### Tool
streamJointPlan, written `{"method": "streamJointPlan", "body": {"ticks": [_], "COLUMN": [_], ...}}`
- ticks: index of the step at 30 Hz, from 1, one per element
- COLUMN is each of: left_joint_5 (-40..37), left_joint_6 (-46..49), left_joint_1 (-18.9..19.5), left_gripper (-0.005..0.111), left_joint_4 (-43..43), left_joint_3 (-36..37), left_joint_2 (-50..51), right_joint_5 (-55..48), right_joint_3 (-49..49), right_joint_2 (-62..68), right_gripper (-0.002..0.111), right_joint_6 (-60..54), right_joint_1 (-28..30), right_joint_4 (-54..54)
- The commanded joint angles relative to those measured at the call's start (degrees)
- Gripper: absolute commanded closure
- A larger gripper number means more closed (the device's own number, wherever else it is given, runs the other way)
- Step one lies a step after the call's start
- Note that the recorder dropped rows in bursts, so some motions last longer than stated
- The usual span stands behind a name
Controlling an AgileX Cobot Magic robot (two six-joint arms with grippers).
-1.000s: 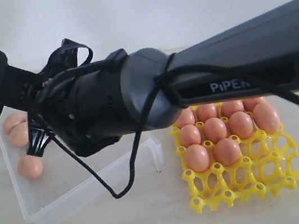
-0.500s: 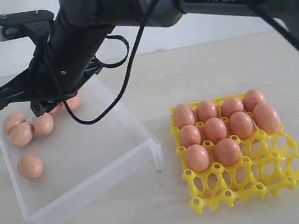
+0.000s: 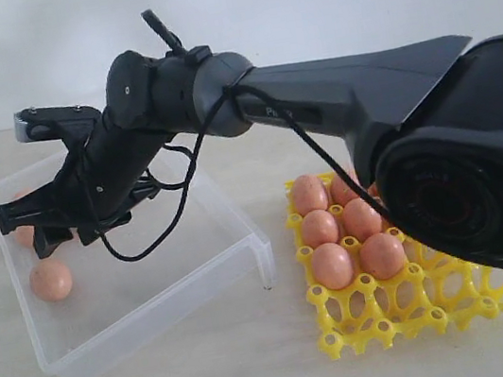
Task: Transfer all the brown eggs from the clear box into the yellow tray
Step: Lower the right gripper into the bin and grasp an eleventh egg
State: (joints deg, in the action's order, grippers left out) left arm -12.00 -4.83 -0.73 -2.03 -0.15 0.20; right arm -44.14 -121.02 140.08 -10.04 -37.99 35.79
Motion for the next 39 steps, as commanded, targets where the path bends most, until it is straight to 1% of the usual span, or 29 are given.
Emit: {"method": "streamJointPlan", "body": {"ticks": [1, 5, 12, 15, 17, 19, 21, 22, 28, 33, 36, 39], "left_joint_5": [0.0, 0.0, 0.0, 0.0, 0.0, 0.0, 0.0, 0.0, 0.0, 0.0, 0.0, 0.0], "left_joint_6": [-0.1, -0.1, -0.1, -0.1, -0.1, -0.1, -0.1, -0.1, -0.1, -0.1, -0.1, -0.1], "left_joint_1": [0.1, 0.1, 0.1, 0.1, 0.1, 0.1, 0.1, 0.1, 0.1, 0.1, 0.1, 0.1], "left_gripper": [0.103, 0.103, 0.103, 0.103, 0.103, 0.103, 0.103, 0.103, 0.103, 0.103, 0.103, 0.103], "left_joint_4": [-0.1, -0.1, -0.1, -0.1, -0.1, -0.1, -0.1, -0.1, -0.1, -0.1, -0.1, -0.1], "left_joint_3": [0.1, 0.1, 0.1, 0.1, 0.1, 0.1, 0.1, 0.1, 0.1, 0.1, 0.1, 0.1], "left_joint_2": [-0.2, -0.2, -0.2, -0.2, -0.2, -0.2, -0.2, -0.2, -0.2, -0.2, -0.2, -0.2], "right_joint_5": [0.2, 2.6, 3.0, 5.5, 7.4, 8.8, 9.6, 9.7, 6.6, 6.3, 7.9, 9.8], "right_joint_3": [-3.1, -3.1, -3.1, -3.1, -3.1, -3.1, -3.1, -3.1, -3.1, -3.0, -3.0, -2.9], "right_joint_2": [2.7, 4.3, 7.1, 8.2, 8.2, 8.2, 8.2, 8.2, 7.8, 5.7, 3.7, 1.3], "right_gripper": [0.061, 0.061, 0.061, 0.061, 0.068, 0.084, 0.102, 0.108, 0.108, 0.108, 0.108, 0.108], "right_joint_6": [-0.6, -2.9, -5.3, -5.3, -5.3, -5.3, -5.3, -5.3, -4.9, 0.1, 7.2, 18.2], "right_joint_1": [0.1, 0.1, -0.9, -0.9, -0.9, -0.9, -0.9, -0.9, -0.9, -1.5, -3.1, -5.5], "right_joint_4": [2.0, 3.8, 5.2, 5.5, 5.5, 5.5, 5.5, 5.5, 5.5, 3.1, -3.9, -17.6]}}
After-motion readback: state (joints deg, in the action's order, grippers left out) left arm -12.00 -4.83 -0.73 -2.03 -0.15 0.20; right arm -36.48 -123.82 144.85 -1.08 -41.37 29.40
